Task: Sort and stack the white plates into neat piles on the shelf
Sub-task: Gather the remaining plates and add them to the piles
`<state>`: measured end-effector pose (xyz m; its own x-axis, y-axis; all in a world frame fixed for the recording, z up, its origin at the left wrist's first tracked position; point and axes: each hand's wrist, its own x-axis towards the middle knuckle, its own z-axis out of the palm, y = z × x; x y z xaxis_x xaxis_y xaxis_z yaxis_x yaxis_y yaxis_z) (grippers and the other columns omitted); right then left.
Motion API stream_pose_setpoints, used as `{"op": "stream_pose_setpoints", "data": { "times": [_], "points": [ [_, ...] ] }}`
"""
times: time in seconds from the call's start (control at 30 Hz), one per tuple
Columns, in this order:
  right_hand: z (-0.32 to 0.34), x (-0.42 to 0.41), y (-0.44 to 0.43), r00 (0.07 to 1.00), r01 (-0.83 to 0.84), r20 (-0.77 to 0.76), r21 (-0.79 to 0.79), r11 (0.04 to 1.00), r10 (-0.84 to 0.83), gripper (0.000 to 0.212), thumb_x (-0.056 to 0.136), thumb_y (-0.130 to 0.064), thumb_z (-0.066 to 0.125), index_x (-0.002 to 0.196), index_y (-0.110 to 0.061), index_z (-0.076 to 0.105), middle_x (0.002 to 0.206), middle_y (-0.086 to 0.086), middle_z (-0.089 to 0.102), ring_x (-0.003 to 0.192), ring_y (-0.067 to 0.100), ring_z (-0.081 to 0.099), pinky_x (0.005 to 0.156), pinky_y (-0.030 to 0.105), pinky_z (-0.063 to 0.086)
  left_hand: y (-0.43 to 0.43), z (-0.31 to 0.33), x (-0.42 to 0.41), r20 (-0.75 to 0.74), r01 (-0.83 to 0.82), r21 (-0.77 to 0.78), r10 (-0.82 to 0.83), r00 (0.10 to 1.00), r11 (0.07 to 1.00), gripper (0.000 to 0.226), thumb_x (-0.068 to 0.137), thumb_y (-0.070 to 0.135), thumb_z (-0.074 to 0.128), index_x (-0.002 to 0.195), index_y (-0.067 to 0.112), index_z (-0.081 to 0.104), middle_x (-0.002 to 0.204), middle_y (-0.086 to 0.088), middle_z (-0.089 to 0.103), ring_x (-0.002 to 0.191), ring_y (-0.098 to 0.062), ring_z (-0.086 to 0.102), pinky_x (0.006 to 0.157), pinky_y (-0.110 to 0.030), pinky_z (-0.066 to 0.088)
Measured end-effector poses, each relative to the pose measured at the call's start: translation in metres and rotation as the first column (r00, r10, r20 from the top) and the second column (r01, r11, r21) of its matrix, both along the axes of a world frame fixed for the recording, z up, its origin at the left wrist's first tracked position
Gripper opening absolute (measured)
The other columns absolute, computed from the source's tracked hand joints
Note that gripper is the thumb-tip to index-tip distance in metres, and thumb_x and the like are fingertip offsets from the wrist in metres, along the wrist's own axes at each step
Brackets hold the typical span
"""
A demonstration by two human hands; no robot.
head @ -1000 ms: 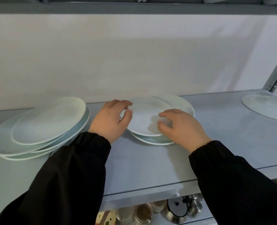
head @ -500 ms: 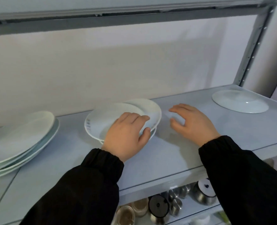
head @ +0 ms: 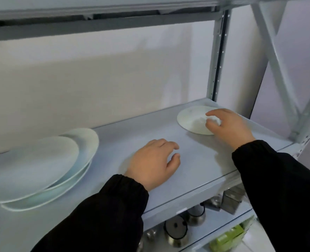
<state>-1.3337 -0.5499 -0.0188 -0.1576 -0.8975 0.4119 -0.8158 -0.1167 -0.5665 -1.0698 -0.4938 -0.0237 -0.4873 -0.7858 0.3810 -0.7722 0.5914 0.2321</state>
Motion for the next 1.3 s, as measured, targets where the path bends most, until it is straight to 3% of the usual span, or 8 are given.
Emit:
{"op": "stream_pose_setpoints", "data": {
  "times": [0.23,0.37,0.6,0.73,0.9,1.07,1.2,1.3],
  "points": [
    [-0.003,-0.044,-0.032,0.999,-0.032,0.025,0.056,0.998,0.031,0.034,0.09,-0.04,0.054,0.121,-0.032,0.066,0.131,-0.006,0.058,0.111,0.015,0.055,0.092,0.031,0.041,-0.039,-0.002,-0.075,-0.017,-0.002,0.021,0.002,1.0,1.0,0.039,0.098,0.041,0.043,0.133,0.027,0.055,0.121,0.008,0.059,0.115,-0.014,0.048,0.093,-0.03,0.043],
    [-0.005,-0.044,-0.036,0.994,-0.102,0.05,0.025,0.994,0.101,0.031,0.091,-0.036,0.055,0.118,-0.028,0.068,0.128,-0.007,0.061,0.116,0.013,0.054,0.093,0.027,0.039,-0.064,-0.006,-0.114,0.011,0.023,0.023,-0.023,1.0,0.999,0.051,0.095,0.041,0.049,0.142,0.022,0.045,0.132,0.002,0.05,0.126,-0.018,0.039,0.103,-0.029,0.036],
    [-0.004,-0.043,-0.034,0.99,-0.1,0.097,-0.008,0.995,0.101,0.033,0.091,-0.034,0.054,0.12,-0.026,0.068,0.129,-0.007,0.062,0.118,0.011,0.053,0.098,0.026,0.04,-0.09,-0.016,-0.14,0.151,0.034,0.13,-0.054,0.987,0.991,0.077,0.088,0.064,0.042,0.153,0.026,0.024,0.154,-0.001,0.028,0.144,-0.022,0.02,0.118,-0.04,0.022],
    [-0.005,-0.042,-0.033,0.984,-0.12,0.134,0.009,0.993,0.118,0.036,0.09,-0.04,0.053,0.122,-0.029,0.067,0.13,-0.008,0.06,0.112,0.009,0.054,0.096,0.026,0.039,-0.082,-0.016,-0.128,0.157,0.006,0.084,-0.019,0.987,0.996,0.079,0.086,0.068,0.043,0.151,0.027,0.029,0.138,0.003,0.037,0.136,-0.018,0.028,0.113,-0.04,0.028],
    [-0.005,-0.04,-0.029,0.976,-0.173,0.131,0.006,0.985,0.171,0.048,0.087,-0.049,0.045,0.125,-0.028,0.065,0.132,-0.007,0.06,0.105,0.005,0.049,0.093,0.025,0.034,-0.046,-0.009,-0.104,0.207,-0.076,0.117,0.051,0.977,0.99,0.078,0.083,0.071,0.047,0.148,0.03,0.031,0.123,0.004,0.033,0.127,-0.018,0.029,0.108,-0.04,0.033],
    [-0.003,-0.04,-0.025,0.978,-0.173,0.118,-0.02,0.985,0.174,0.036,0.099,-0.036,0.05,0.128,-0.024,0.065,0.136,-0.005,0.059,0.124,0.013,0.049,0.099,0.022,0.03,0.019,-0.003,-0.062,0.192,-0.12,0.143,0.091,0.977,0.982,0.075,0.079,0.075,0.047,0.139,0.032,0.035,0.118,0.007,0.03,0.121,-0.015,0.033,0.105,-0.035,0.034],
    [-0.003,-0.027,-0.02,0.978,-0.193,0.076,-0.017,0.981,0.194,0.037,0.097,-0.042,0.05,0.128,-0.027,0.064,0.136,-0.005,0.059,0.121,0.014,0.052,0.097,0.025,0.034,0.066,-0.009,-0.022,0.287,-0.166,0.004,0.158,0.945,0.986,0.08,0.072,0.08,0.043,0.127,0.023,0.046,0.113,0.001,0.037,0.11,-0.023,0.04,0.096,-0.043,0.04],
    [-0.004,-0.007,-0.016,0.97,-0.238,0.047,0.009,0.971,0.237,0.047,0.09,-0.056,0.047,0.126,-0.031,0.064,0.135,-0.008,0.059,0.117,0.012,0.054,0.096,0.027,0.037,0.084,-0.012,0.006,0.328,-0.192,-0.156,0.234,0.915,0.969,0.074,0.073,0.08,0.041,0.109,0.017,0.052,0.101,-0.004,0.045,0.093,-0.028,0.047,0.074,-0.048,0.05]
  ]
}}
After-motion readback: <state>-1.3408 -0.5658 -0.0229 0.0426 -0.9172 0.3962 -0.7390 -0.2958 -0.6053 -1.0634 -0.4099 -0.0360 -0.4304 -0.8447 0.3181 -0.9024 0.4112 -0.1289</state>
